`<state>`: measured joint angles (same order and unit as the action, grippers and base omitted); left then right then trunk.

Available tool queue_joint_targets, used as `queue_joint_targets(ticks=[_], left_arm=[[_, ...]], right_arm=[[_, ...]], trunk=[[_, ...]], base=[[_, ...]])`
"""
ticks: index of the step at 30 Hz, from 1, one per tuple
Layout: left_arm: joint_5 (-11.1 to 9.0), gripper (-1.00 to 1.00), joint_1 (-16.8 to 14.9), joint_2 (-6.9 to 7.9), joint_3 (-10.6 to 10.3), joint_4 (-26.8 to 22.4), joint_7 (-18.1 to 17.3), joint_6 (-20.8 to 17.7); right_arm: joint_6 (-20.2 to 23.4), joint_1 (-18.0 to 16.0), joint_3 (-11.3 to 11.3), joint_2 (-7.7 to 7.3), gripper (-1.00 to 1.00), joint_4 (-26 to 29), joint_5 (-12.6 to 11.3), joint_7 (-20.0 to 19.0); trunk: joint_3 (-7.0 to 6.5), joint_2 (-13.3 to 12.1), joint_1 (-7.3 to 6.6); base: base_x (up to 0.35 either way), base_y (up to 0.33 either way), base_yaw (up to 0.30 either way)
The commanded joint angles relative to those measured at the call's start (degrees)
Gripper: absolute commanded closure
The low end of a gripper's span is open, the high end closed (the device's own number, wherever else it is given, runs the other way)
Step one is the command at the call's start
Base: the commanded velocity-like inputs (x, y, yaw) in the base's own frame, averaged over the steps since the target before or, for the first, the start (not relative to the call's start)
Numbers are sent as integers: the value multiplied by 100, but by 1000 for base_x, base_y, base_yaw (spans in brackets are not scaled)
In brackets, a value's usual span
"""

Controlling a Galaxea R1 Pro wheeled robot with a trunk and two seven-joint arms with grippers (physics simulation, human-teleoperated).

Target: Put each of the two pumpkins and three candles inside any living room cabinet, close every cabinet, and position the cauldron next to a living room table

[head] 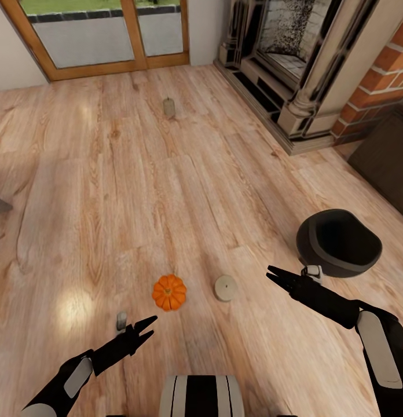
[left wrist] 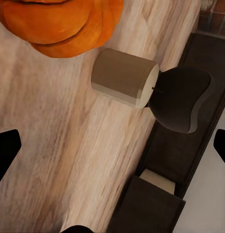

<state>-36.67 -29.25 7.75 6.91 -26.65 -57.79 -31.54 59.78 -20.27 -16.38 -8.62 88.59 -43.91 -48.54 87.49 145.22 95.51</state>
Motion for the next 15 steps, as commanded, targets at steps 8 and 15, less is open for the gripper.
queue_joint_targets(ticks=[8, 15], left_arm=[[-32, -100, -2, 8, 3, 2, -5, -46], [-19, -100, -2, 15, 3, 2, -4, -46]], right_arm=[[22, -3, -7, 0, -100, -7, 23, -32], [22, -3, -6, -1, -100, -8, 23, -32]], trunk=[[3, 1, 1], [3, 1, 1]], base=[[92, 55, 0], [92, 82, 0]])
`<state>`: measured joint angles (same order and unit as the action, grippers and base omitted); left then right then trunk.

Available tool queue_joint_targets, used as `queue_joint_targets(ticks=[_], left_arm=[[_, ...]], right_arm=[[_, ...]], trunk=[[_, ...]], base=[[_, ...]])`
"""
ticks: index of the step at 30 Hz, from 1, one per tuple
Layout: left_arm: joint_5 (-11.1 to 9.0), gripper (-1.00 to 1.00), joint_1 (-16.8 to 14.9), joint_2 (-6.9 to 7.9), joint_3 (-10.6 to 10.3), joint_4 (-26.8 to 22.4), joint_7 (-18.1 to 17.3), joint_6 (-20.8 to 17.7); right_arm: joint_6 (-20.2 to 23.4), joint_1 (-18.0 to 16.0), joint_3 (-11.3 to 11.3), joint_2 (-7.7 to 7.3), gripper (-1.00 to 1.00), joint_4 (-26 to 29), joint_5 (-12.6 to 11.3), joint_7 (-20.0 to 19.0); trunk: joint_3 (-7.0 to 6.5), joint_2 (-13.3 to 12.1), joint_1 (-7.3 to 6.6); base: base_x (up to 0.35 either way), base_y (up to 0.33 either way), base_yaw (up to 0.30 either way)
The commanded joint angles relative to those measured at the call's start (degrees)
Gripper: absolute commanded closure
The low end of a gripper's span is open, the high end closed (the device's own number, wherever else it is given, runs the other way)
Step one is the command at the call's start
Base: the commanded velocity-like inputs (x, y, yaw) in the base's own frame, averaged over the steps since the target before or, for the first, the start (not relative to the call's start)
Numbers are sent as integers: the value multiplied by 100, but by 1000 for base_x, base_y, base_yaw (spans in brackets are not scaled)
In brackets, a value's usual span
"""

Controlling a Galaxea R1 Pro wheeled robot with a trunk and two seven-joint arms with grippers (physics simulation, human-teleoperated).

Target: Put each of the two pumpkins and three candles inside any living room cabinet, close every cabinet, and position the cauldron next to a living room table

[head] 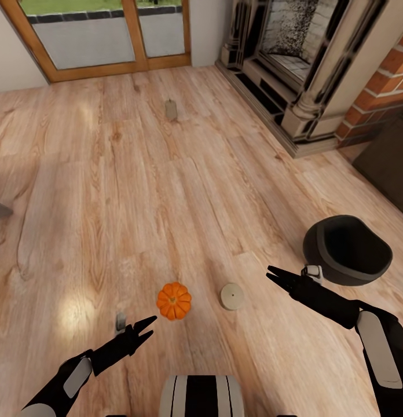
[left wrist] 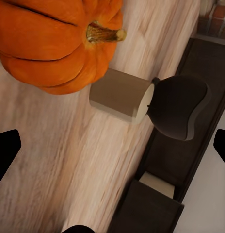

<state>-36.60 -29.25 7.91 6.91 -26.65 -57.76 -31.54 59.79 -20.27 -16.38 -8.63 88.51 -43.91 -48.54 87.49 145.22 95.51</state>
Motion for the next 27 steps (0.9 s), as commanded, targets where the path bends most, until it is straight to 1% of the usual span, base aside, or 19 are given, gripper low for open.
queue_joint_targets(ticks=[1, 7, 12, 19, 27], left_arm=[[-25, -100, -2, 3, 4, 2, -7, -46], [-24, -100, -2, 8, 4, 2, -1, -46], [20, -100, -2, 2, 4, 2, 3, -46], [32, -100, -2, 4, 4, 2, 2, -46], [13, -100, -2, 48, 4, -16, -7, -46]], right_arm=[[21, -3, -6, 1, -100, 0, 23, -32], [21, -3, -6, 1, -100, 0, 23, -32], [21, -3, -6, 2, -100, 0, 23, -40], [21, -3, -6, 2, -100, 0, 22, -46], [21, -3, 4, 2, -100, 16, 15, -82]], trunk=[[3, 1, 0], [3, 1, 0], [3, 1, 0], [3, 1, 0], [180, 12, 21]], base=[[137, 67, 0], [107, 37, 0], [141, 44, 0], [22, 5, 0], [0, 0, 0]])
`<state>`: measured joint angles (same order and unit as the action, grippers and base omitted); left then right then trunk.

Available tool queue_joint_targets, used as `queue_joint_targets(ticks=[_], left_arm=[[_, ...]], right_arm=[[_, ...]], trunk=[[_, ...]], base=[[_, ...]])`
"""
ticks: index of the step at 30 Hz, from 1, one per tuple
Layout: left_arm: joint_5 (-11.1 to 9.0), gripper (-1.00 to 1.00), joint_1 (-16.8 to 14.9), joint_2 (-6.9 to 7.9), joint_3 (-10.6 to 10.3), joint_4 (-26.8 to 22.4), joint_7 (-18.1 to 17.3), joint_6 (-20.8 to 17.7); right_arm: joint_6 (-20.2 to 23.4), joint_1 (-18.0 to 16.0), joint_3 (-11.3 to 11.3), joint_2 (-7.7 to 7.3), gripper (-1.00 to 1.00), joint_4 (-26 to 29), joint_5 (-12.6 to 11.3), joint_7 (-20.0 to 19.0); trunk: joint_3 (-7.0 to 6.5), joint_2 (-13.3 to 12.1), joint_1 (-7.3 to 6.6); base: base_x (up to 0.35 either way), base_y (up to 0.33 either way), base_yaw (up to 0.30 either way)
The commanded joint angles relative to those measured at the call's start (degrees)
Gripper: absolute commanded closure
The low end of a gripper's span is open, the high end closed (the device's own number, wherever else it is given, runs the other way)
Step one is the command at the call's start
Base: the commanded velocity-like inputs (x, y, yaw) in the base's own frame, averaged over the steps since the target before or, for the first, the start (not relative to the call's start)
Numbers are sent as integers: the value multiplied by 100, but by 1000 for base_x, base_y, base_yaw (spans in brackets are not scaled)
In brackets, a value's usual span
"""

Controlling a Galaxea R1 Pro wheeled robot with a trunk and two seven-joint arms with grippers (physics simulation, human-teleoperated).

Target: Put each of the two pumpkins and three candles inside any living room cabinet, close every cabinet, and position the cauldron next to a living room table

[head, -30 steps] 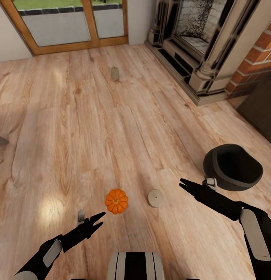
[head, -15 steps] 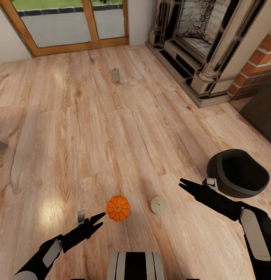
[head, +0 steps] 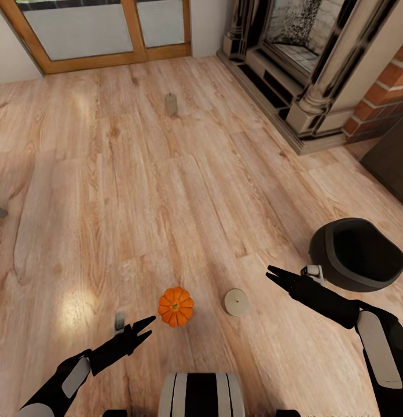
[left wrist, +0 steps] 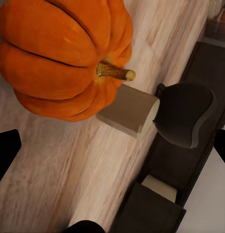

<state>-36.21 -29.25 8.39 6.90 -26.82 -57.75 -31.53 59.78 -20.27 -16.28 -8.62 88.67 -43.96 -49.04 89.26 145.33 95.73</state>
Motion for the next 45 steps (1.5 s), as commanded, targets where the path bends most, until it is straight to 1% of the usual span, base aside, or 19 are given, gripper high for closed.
queue_joint_targets(ticks=[1, 4, 6, 9, 12, 15, 17, 19, 21, 22, 23, 25, 29, 34, 35, 37, 40, 43, 45], left_arm=[[-29, -100, -2, 3, 1, 1, -5, -46], [-45, -100, -1, 29, 1, -41, -23, -41], [-60, -100, -1, 121, 5, -106, -156, -44], [-40, -100, -1, 215, 0, -180, -421, -38], [0, -100, 0, 216, -10, -195, -460, 0], [20, -100, 1, 206, -12, -205, -460, 24], [26, -100, 1, 202, -13, -207, -458, 32], [31, -100, -1, 194, -18, -209, -460, 44], [30, -100, 1, 191, -21, -213, -464, 49], [28, -100, 0, 190, -21, -215, -464, 49], [28, -100, -1, 190, -22, -216, -464, 50], [27, -100, 0, 190, -22, -214, -465, 50], [27, -100, -1, 190, -22, -217, -465, 50], [20, -100, 0, 174, -22, -218, -466, 50], [19, -100, -1, 164, -24, -218, -467, 50], [21, -100, 0, 153, -28, -218, -471, 50], [22, -100, 2, 143, -30, -221, -473, 50], [24, -100, 3, 139, -31, -225, -470, 55], [26, -100, 3, 138, -31, -226, -467, 58]], right_arm=[[22, -3, -3, 0, -100, 0, 19, -33], [22, -3, 1, 1, -100, 1, 19, -35], [22, -3, -1, 1, -100, 1, 10, -37], [22, -3, 1, -9, -100, 1, -169, -38], [22, -3, 22, -102, -100, 7, -321, -40], [22, -3, 52, -174, -100, 8, -386, -73], [22, -3, 66, -210, -100, 8, -412, -152], [22, -3, 76, -293, -100, 9, -432, -392], [22, -3, 115, -479, -100, 10, -438, -784], [22, -3, 210, -594, -100, 13, -438, -1022], [22, -3, 244, -633, -100, 14, -438, -1100], [22, -3, 373, -825, -100, 17, -438, -1434], [22, -3, 539, -1133, -100, 18, -438, -1778], [22, -14, 700, -1208, -100, 18, -478, -1792], [22, -27, 714, -1213, -100, 19, -581, -1780], [22, -48, 736, -1218, -100, 19, -968, -1628], [22, -61, 766, -1203, -100, 13, -1781, -641], [22, -64, 869, -1197, -100, 16, -2321, 79], [22, -64, 1028, -1196, -100, 17, -2491, 374]], trunk=[[26, 3, 1], [92, 7, 9], [137, 9, 14], [203, 13, 22], [270, 17, 30], [336, 21, 37], [336, 21, 37], [336, 21, 37], [336, 21, 37], [336, 21, 37], [336, 21, 37], [336, 21, 37], [336, 21, 37], [336, 21, 37], [336, 21, 37], [336, 21, 37], [402, 25, 45], [469, 29, 53], [513, 32, 58]], base=[[0, 0, 0], [0, 0, 0], [0, 0, 0], [0, 0, 0], [0, 0, 0], [0, 0, 0], [0, 0, 0], [0, 0, 0], [0, 0, 0], [0, 0, 0], [0, 0, 0], [0, 0, 0], [0, 0, 0], [0, 0, 0], [0, 0, 0], [0, 0, 0], [0, 0, 0], [0, 0, 0], [0, 0, 0]])
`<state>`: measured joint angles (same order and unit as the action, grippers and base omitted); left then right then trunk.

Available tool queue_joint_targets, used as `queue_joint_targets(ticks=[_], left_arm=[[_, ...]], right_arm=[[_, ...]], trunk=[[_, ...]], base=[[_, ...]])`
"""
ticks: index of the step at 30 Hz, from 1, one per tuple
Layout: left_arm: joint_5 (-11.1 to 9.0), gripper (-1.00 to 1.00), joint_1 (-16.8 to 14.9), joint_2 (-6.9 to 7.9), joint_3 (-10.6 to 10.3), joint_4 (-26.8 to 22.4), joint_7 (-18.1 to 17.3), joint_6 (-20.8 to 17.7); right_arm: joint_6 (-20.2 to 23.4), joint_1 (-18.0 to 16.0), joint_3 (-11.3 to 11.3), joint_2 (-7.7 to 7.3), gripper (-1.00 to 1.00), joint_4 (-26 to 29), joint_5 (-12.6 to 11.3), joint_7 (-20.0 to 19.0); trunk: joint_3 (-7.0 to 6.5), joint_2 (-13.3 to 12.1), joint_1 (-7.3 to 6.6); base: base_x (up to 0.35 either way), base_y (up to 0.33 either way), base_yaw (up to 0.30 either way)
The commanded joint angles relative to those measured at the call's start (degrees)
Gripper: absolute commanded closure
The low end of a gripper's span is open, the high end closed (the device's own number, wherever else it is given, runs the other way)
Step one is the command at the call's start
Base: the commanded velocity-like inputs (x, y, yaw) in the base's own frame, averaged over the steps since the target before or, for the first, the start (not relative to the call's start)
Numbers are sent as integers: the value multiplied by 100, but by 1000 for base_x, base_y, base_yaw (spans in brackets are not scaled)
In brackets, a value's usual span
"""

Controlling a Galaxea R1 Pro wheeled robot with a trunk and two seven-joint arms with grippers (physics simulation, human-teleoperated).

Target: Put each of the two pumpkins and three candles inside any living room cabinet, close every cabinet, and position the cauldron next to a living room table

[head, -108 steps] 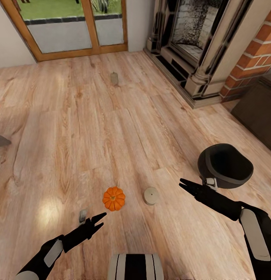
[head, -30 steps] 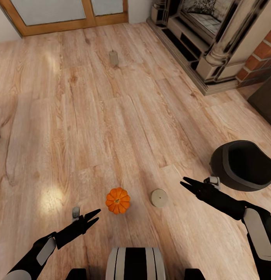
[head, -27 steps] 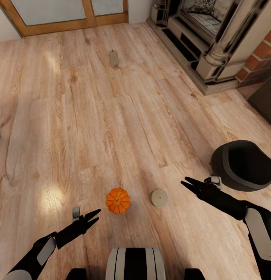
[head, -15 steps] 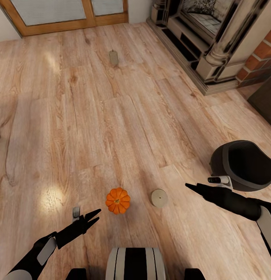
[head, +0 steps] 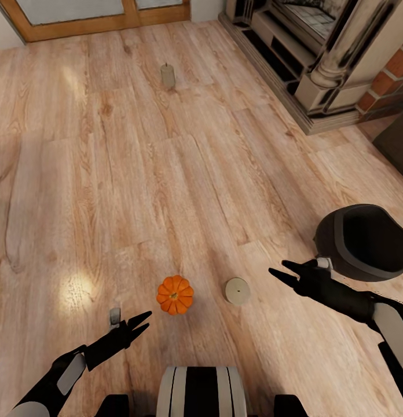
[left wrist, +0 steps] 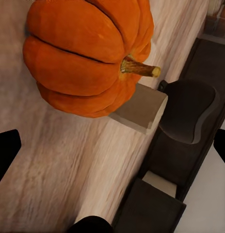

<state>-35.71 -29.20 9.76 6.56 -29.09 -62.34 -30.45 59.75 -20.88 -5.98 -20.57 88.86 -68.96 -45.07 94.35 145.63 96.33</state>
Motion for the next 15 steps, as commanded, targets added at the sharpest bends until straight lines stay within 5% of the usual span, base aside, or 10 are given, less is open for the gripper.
queue_joint_targets(ticks=[1, 9, 15], left_arm=[[-23, -100, -2, 0, 3, 0, -8, -47], [-15, -100, -2, 7, -3, 0, -7, -41], [-7, -100, -4, 6, -5, 0, -5, -40]], right_arm=[[25, -3, 110, 0, -100, -1, -44, 93], [20, -4, 655, 4, -100, 0, -84, 427], [-20, -4, 785, 17, -100, 0, -83, 459]], trunk=[[3, 1, -1], [70, 5, 7], [92, 7, 9]], base=[[0, 0, 0], [0, 0, 0], [0, 0, 0]])
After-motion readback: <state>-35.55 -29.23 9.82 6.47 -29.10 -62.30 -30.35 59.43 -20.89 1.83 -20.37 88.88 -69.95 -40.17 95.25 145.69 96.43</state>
